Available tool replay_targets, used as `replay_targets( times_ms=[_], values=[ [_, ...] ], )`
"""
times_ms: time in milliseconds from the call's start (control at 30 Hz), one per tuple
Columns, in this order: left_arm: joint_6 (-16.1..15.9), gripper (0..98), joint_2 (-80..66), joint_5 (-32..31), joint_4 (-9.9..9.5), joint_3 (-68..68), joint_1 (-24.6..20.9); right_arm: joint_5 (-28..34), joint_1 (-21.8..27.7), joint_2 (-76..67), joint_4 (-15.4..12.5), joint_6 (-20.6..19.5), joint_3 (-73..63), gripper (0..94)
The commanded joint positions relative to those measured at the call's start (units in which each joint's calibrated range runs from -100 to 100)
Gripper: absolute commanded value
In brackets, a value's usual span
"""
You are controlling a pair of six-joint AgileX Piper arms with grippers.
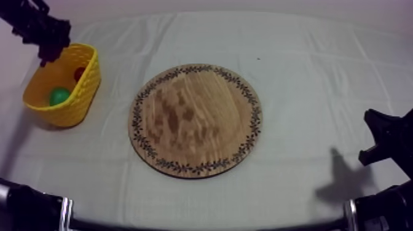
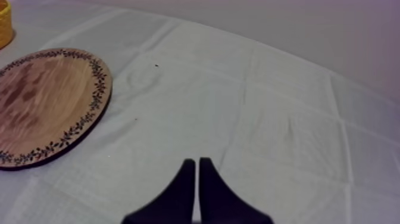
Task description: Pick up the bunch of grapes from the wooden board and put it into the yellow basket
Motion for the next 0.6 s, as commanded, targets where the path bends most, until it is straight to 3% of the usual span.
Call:
replay_targets(
  times_ms=[0,433,500,567],
  values=[
    [0.45,42.7,-0.17,0.78,-0.06,2.93,-0.92,0.04,-0.02,-0.01,0.01,0.00,-0.03,0.4],
    [0.30,46.4,-1.83,0.42,0.03,9.55,-2.64,0.04,-0.02,-0.01,0.01,0.00,-0.03,0.4],
    [0.16,55.2,-2.02,-0.35,0.21,9.83,-3.13,0.04,-0.02,-0.01,0.01,-0.02,-0.03,0.4],
    [0.01,72.4,-2.24,-1.32,0.41,10.05,-3.82,0.04,-0.02,-0.01,0.01,-0.01,-0.03,0.4]
  ],
)
